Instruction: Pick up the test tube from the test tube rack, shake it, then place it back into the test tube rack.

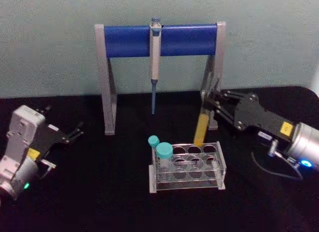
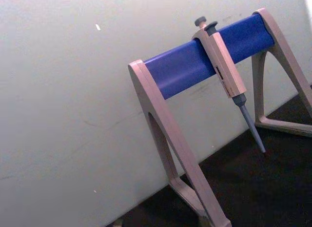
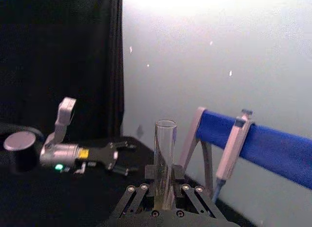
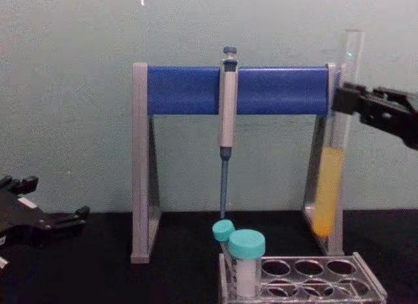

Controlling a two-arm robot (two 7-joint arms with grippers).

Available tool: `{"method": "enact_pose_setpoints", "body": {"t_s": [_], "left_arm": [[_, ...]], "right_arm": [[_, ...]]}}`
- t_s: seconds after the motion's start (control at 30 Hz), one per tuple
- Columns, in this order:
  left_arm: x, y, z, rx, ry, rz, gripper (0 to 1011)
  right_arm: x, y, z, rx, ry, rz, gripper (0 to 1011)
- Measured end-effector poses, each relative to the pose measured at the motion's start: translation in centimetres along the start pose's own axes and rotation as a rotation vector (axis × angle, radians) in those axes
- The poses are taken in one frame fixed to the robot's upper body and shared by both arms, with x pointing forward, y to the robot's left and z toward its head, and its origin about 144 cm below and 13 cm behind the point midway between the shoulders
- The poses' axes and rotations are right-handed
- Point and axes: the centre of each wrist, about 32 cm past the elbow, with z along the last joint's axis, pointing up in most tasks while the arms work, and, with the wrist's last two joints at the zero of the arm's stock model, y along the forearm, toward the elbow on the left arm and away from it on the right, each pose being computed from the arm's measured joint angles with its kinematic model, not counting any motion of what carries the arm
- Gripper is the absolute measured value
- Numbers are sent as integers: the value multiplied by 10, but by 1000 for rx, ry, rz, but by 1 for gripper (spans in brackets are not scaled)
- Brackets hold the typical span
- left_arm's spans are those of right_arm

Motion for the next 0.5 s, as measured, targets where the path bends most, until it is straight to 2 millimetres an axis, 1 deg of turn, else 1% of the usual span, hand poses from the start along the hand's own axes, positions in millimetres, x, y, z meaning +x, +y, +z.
{"method": "enact_pose_setpoints", "body": {"t_s": [0.1, 0.2, 0.23, 0.27, 0.37, 0.5], "left_arm": [[0, 0, 0, 0, 0, 0, 1001], [0, 0, 0, 0, 0, 0, 1001], [0, 0, 0, 0, 0, 0, 1001], [0, 0, 0, 0, 0, 0, 1001], [0, 0, 0, 0, 0, 0, 1001], [0, 0, 0, 0, 0, 0, 1001]], "right_arm": [[-3, -11, 2, -32, -5, 0, 226], [-6, -25, 7, -80, -26, -39, 226], [-6, -25, 7, -80, -26, -39, 226], [-6, -30, 9, -93, -36, -60, 226], [-4, -35, 13, -113, -62, -99, 226], [0, -34, 17, -131, -97, -131, 226]]}}
